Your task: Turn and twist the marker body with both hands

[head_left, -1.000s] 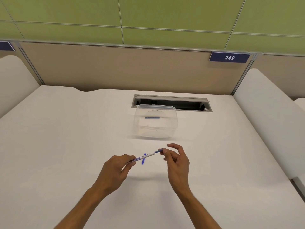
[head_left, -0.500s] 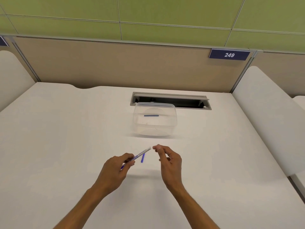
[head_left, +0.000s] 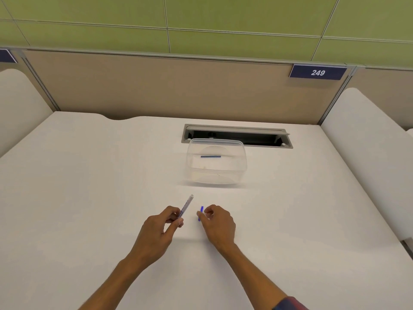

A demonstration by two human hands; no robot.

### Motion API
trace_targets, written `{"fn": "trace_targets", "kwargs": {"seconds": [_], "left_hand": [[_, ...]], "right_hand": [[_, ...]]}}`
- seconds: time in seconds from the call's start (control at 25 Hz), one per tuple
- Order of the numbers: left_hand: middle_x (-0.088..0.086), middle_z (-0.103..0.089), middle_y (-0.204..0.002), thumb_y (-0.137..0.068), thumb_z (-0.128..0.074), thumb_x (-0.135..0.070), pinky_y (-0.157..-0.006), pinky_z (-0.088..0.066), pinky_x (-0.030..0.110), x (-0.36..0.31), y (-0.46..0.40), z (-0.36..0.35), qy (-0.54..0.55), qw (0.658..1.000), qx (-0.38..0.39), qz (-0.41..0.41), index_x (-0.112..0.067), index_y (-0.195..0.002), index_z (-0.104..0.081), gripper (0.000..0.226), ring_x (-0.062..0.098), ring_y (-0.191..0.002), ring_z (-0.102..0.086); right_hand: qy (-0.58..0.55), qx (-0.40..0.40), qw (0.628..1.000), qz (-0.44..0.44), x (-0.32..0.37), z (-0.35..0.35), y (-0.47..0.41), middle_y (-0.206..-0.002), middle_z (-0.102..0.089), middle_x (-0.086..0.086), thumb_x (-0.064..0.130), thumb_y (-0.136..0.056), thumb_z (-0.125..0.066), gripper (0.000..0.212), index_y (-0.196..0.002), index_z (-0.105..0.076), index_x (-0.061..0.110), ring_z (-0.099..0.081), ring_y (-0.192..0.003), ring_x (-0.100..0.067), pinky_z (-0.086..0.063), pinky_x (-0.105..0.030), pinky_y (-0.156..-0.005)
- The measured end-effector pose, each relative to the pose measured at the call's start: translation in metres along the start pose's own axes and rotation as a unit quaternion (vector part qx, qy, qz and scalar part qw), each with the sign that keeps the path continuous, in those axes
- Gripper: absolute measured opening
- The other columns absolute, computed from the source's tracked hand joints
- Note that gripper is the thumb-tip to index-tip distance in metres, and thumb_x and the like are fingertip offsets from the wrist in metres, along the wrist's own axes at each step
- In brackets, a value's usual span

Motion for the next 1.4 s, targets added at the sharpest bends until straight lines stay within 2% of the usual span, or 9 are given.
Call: {"fn": "trace_targets", "kwargs": {"seconds": [0.12, 0.36, 0.56, 0.68, 0.76, 0.88, 1.04, 1.16, 1.4], "left_hand": [[-0.021, -0.070, -0.085, -0.092, -0.060, -0.023, -0.076, -0.055, 0.045, 0.005, -0.001, 0.004, -0.006, 1.000, 0.000, -0.004, -0.037, -0.094, -0.055, 0.015, 0.004, -0.086, -0.068], [-0.021, -0.070, -0.084, -0.092, -0.062, -0.023, -0.076, -0.054, 0.037, 0.013, -0.007, 0.005, -0.011, 1.000, -0.002, -0.007, -0.037, -0.093, -0.056, 0.015, 0.004, -0.085, -0.068], [-0.021, -0.069, -0.083, -0.091, -0.062, -0.022, -0.074, -0.051, 0.030, 0.015, -0.006, 0.006, -0.007, 1.000, -0.009, -0.011, -0.037, -0.095, -0.063, 0.016, 0.006, -0.083, -0.067], [-0.024, -0.068, -0.086, -0.091, -0.063, -0.019, -0.076, -0.054, 0.032, 0.016, -0.006, 0.006, -0.006, 1.000, -0.014, -0.012, -0.031, -0.100, -0.068, 0.016, 0.007, -0.081, -0.067], [-0.027, -0.067, -0.089, -0.091, -0.063, -0.018, -0.076, -0.054, 0.034, 0.015, -0.006, 0.005, -0.012, 1.000, -0.016, -0.014, -0.030, -0.103, -0.069, 0.018, 0.007, -0.080, -0.066], [-0.024, -0.066, -0.088, -0.092, -0.061, -0.020, -0.073, -0.052, 0.037, 0.011, -0.007, 0.005, -0.032, 0.999, -0.017, -0.030, -0.028, -0.105, -0.069, 0.017, 0.010, -0.077, -0.063], [-0.022, -0.063, -0.086, -0.092, -0.061, -0.018, -0.070, -0.050, 0.036, 0.007, -0.006, 0.005, -0.036, 0.998, -0.021, -0.043, -0.028, -0.104, -0.069, 0.018, 0.010, -0.074, -0.060], [-0.020, -0.062, -0.084, -0.093, -0.059, -0.024, -0.069, -0.050, 0.038, 0.003, -0.004, 0.005, -0.038, 0.998, -0.020, -0.052, -0.030, -0.104, -0.068, 0.016, 0.012, -0.073, -0.060], [-0.026, -0.058, -0.081, -0.091, -0.054, -0.032, -0.063, -0.041, 0.023, -0.001, -0.003, 0.008, -0.073, 0.995, -0.026, -0.070, -0.036, -0.103, -0.066, 0.017, 0.005, -0.071, -0.054]], "right_hand": [[0.045, -0.018, 0.999, 0.007, 0.006, -0.007, -0.004, -0.086, -0.066, 0.011, 0.053, -0.085, -0.060, 0.027, -0.082, -0.056, 0.027, -0.060, -0.085, -0.012, -0.043, -0.027, -0.068], [0.059, -0.017, 0.998, 0.011, 0.007, -0.010, -0.006, -0.084, -0.067, 0.008, 0.040, -0.088, -0.057, 0.016, -0.078, -0.054, 0.029, -0.060, -0.085, -0.015, -0.046, -0.031, -0.070], [-0.151, 0.007, 0.988, -0.006, 0.003, 0.016, 0.000, -0.072, -0.074, 0.010, 0.035, -0.086, -0.067, 0.014, -0.077, -0.066, 0.025, -0.070, -0.074, -0.008, -0.055, -0.030, -0.073], [-0.286, 0.020, 0.958, 0.032, 0.014, 0.043, 0.011, -0.070, -0.076, 0.004, 0.022, -0.089, -0.068, 0.009, -0.080, -0.070, 0.023, -0.072, -0.071, -0.006, -0.052, -0.015, -0.068], [-0.315, 0.014, 0.947, 0.055, 0.020, 0.061, 0.019, -0.074, -0.074, 0.005, 0.017, -0.088, -0.069, 0.011, -0.080, -0.072, 0.024, -0.070, -0.072, -0.008, -0.052, -0.014, -0.070], [-0.333, 0.012, 0.940, 0.077, 0.027, 0.078, 0.028, -0.081, -0.074, 0.009, 0.016, -0.089, -0.070, 0.011, -0.084, -0.075, 0.024, -0.065, -0.078, -0.006, -0.051, -0.016, -0.071], [-0.326, -0.006, 0.941, 0.090, 0.031, 0.088, 0.037, -0.089, -0.075, 0.014, 0.016, -0.090, -0.070, 0.015, -0.085, -0.076, 0.029, -0.064, -0.083, -0.002, -0.042, -0.013, -0.057], [-0.318, -0.014, 0.943, 0.096, 0.031, 0.090, 0.041, -0.091, -0.074, 0.014, 0.015, -0.090, -0.069, 0.015, -0.087, -0.075, 0.028, -0.063, -0.083, -0.002, -0.038, -0.015, -0.053], [-0.297, -0.015, 0.947, 0.118, 0.033, 0.093, 0.046, -0.094, -0.074, 0.015, 0.014, -0.091, -0.068, 0.018, -0.089, -0.075, 0.030, -0.064, -0.088, -0.005, -0.039, -0.018, -0.056]]}}
Point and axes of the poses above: each hand's wrist, its own y-axis away from the middle knuckle, its own z-axis out of the back of the hand, x = y × z, the point moved 7 cm from there along -y, towards the middle knuckle
